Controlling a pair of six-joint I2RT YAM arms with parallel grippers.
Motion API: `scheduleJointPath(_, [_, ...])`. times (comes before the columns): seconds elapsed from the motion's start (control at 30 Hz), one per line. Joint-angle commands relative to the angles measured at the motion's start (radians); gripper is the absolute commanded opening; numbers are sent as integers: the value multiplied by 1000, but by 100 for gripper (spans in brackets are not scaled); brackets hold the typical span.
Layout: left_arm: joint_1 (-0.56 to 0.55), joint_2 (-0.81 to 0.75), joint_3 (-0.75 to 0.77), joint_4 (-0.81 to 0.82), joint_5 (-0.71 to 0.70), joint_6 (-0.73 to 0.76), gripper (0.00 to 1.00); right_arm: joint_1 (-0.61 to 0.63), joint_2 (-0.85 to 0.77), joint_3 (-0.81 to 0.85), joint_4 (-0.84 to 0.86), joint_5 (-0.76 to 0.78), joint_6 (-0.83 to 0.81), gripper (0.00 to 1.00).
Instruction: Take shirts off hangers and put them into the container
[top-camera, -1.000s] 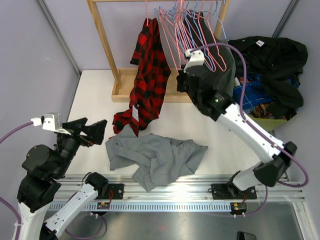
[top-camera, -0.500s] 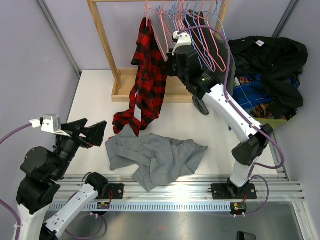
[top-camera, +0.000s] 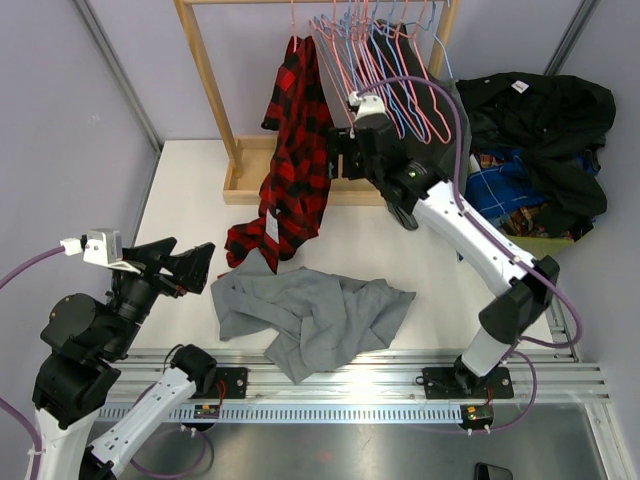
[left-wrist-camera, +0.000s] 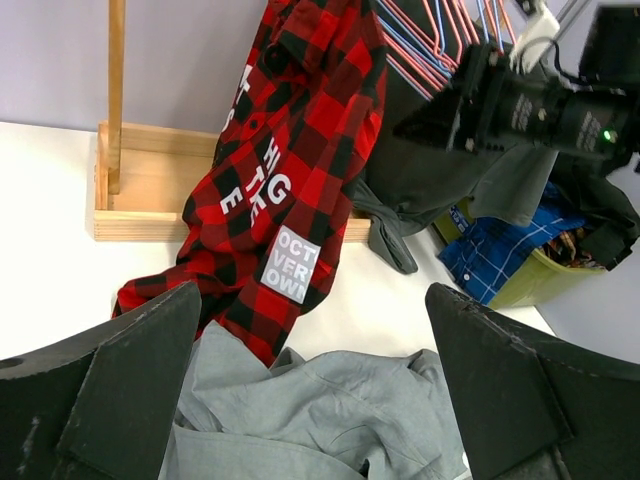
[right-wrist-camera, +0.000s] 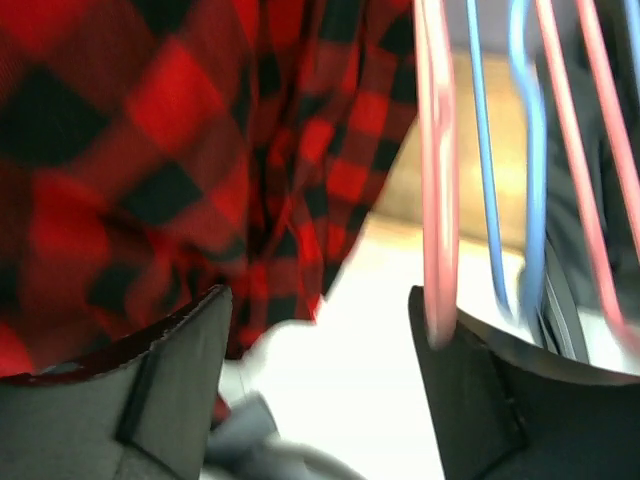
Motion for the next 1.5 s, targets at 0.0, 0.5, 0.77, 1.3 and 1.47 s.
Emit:
scheduleJointPath(0.0, [-3, -4, 19, 30, 24, -11, 99, 34, -180, -104, 23, -50, 10, 80])
scheduleJointPath(0.5, [-3, -11, 3, 7, 36, -38, 99, 442, -322, -695, 124, -97, 248, 88])
scheduleJointPath(0.77, [-3, -29, 21, -19, 39, -43, 99, 519, 121, -584, 279, -93, 325, 100])
scheduleJointPath(1.3, [-3, -78, 9, -49, 19, -32, 99, 517, 489, -626, 25, 135, 550, 39])
scheduleJointPath(1.47, [-3, -86, -5, -59, 22, -46, 99, 517, 430, -747, 49, 158, 644, 0])
